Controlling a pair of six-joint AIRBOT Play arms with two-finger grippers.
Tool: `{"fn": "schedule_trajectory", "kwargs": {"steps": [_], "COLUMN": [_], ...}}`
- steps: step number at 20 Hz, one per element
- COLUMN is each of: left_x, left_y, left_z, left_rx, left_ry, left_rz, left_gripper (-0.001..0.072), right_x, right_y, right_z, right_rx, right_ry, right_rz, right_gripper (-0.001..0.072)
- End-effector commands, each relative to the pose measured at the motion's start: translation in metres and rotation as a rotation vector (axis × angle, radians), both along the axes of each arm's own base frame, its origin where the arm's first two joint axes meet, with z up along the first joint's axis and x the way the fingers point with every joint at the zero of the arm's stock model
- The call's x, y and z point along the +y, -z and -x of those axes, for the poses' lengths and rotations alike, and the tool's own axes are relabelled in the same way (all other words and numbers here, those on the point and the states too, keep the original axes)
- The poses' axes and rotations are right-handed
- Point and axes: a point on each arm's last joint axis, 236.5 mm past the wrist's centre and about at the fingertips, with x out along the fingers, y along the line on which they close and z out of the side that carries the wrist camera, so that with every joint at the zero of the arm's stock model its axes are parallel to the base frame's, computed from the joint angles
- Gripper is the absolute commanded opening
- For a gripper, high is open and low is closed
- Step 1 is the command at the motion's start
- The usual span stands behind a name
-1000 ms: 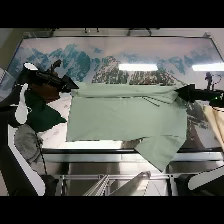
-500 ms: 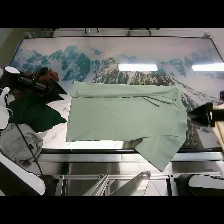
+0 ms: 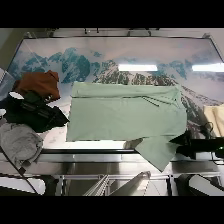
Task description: Fold the shirts.
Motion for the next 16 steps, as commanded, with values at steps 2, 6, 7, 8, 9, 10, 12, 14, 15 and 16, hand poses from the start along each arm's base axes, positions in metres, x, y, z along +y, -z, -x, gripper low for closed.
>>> {"fn": "schedule_trajectory", "kwargs": {"steps": [2,6,7,8,9,10,12,14,15,16], "left_x": [0.000,-0.015,-0.019,-0.023,-0.031,-0.037,-0.037,-0.027,-0.021,-0.016], "left_y": [0.027,0.035,0.037,0.036,0.035,0.033,0.029,0.023,0.021,0.018], "left_z": [0.026,0.031,0.025,0.020,0.018,0.018,0.009,-0.005,-0.008,-0.007], "left_rx": [0.020,0.035,0.010,-0.009,-0.023,-0.037,-0.064,-0.068,-0.060,-0.049], "left_ry": [-0.030,0.007,0.024,0.043,0.075,0.106,0.127,0.077,0.049,0.037], "left_rz": [-0.059,-0.039,-0.058,-0.067,-0.071,-0.072,-0.087,-0.100,-0.099,-0.089], "left_gripper": [0.0403,0.0372,0.0371,0.0359,0.0211,0.0024,0.0028,0.0027,0.0026,0.0025], "right_x": [0.001,0.010,0.012,0.014,0.017,0.020,0.020,0.016,0.014,0.014], "right_y": [0.026,0.012,0.010,0.008,0.005,0.001,-0.008,-0.017,-0.021,-0.030], "right_z": [-0.032,-0.042,-0.042,-0.042,-0.041,-0.040,-0.043,-0.047,-0.049,-0.052], "right_rx": [-0.128,-0.180,-0.180,-0.183,-0.183,-0.186,-0.187,-0.179,-0.179,-0.192], "right_ry": [0.056,0.074,0.071,0.072,0.068,0.060,0.064,0.075,0.078,0.077], "right_rz": [0.058,-0.005,-0.019,-0.032,-0.047,-0.063,-0.080,-0.076,-0.072,-0.081], "right_gripper": [0.0319,0.0160,0.0130,0.0054,0.0027,0.0027,0.0026,0.0026,0.0026,0.0026]}}
